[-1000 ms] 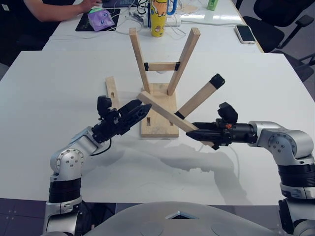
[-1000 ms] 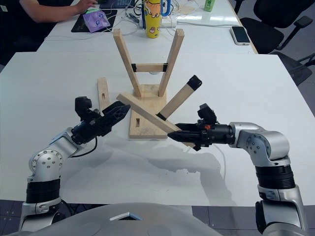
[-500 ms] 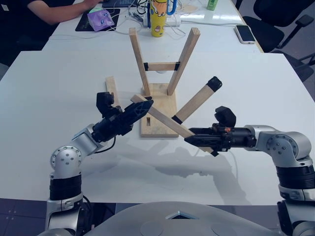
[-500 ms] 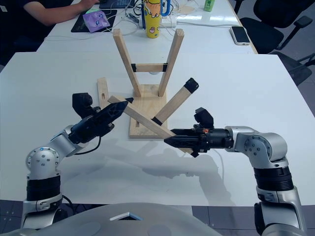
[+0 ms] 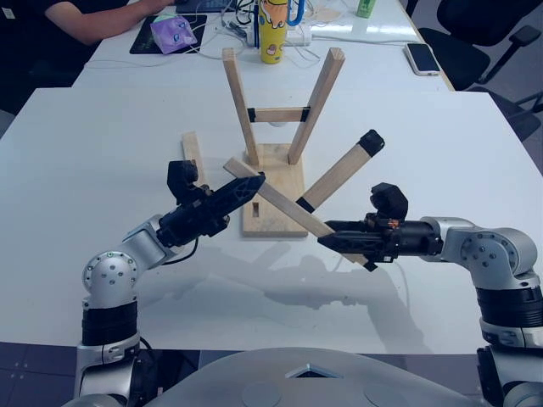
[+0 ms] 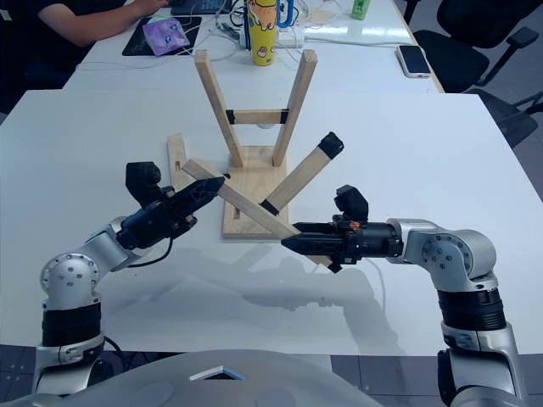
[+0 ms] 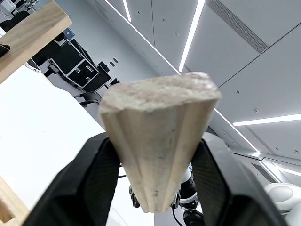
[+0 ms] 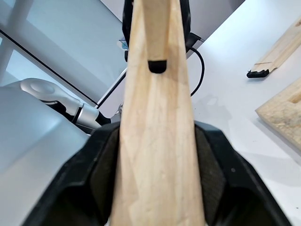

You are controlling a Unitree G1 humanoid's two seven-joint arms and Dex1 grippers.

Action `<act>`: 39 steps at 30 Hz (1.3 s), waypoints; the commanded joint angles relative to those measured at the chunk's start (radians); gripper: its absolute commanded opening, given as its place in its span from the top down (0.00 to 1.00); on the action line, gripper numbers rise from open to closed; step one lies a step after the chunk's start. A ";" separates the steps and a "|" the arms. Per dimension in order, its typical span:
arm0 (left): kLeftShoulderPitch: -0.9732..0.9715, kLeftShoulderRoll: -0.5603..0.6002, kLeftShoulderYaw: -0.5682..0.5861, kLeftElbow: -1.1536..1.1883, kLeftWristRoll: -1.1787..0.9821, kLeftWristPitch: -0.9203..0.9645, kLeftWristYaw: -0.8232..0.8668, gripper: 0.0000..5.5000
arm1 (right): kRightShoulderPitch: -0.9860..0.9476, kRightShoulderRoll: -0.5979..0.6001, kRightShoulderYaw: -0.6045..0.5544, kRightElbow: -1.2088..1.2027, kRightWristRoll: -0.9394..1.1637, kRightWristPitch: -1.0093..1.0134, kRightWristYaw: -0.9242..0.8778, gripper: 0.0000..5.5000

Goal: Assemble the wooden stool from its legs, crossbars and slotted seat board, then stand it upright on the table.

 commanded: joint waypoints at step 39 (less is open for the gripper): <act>-0.194 0.394 0.242 0.151 0.131 -0.034 -0.177 0.63 | 0.085 0.143 0.280 0.292 -0.965 -1.206 -0.276 0.21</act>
